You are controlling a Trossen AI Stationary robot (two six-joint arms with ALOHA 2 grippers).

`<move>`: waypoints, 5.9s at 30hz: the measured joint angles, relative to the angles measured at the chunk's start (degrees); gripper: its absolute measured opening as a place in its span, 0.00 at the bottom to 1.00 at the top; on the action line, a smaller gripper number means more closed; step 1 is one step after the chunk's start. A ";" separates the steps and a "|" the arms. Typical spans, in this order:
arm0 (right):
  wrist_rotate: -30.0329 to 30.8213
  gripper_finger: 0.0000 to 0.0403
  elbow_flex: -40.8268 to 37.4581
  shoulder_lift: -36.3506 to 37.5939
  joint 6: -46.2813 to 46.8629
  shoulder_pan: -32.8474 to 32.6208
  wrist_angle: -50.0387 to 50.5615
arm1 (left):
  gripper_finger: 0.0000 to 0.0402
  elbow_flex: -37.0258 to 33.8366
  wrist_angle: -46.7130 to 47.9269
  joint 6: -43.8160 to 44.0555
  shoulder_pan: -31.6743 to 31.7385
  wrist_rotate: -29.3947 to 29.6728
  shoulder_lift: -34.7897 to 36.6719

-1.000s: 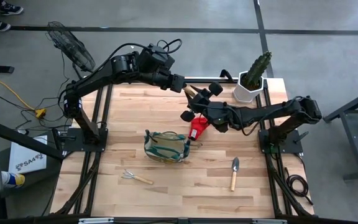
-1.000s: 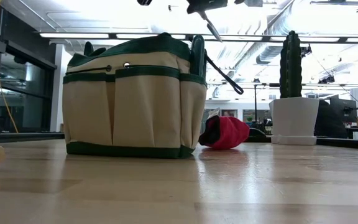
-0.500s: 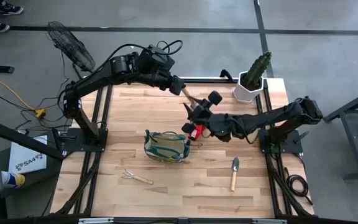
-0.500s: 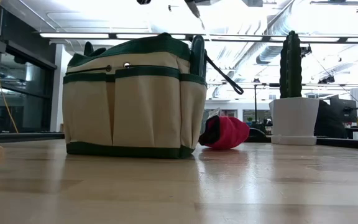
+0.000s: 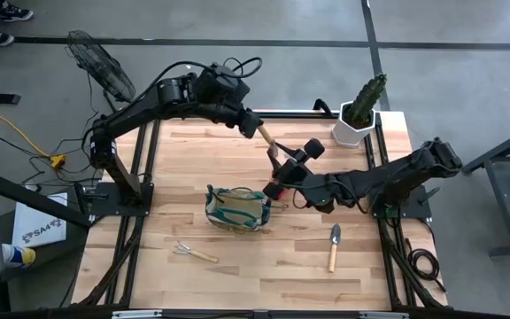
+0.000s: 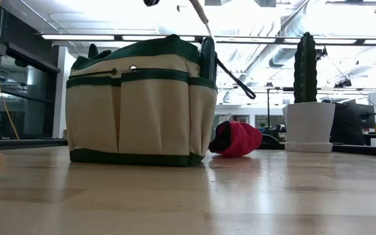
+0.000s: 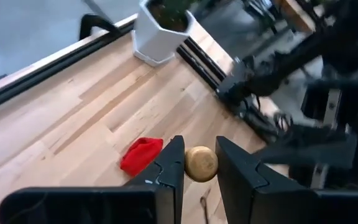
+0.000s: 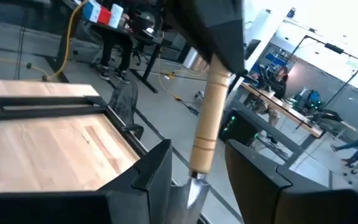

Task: Pick & Place Garden tools in Gardening bag
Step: Put the left light brown trowel into the gardening bag

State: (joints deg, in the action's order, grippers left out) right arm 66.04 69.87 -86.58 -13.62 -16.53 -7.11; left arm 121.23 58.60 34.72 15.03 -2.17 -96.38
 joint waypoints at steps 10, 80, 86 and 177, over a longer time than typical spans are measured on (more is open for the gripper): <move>-7.19 0.35 0.00 5.66 16.25 -1.50 11.55 | 0.16 0.01 5.94 -19.14 -0.07 -11.90 3.26; -43.78 0.35 -29.20 36.28 41.04 -1.97 4.41 | 0.16 -0.28 31.41 -56.40 -28.17 -7.30 10.82; -45.14 0.35 -33.88 41.98 38.53 -1.97 1.75 | 0.16 -0.28 31.41 -61.62 -28.17 -9.48 10.82; -45.44 0.35 -35.21 43.82 40.31 -1.73 3.51 | 0.16 -17.59 17.50 -61.01 -38.62 -0.68 7.08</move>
State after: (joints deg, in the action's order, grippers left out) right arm 20.60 34.65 -42.76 26.69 -18.26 -3.60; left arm 103.64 76.10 -26.29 -23.59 -2.85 -89.30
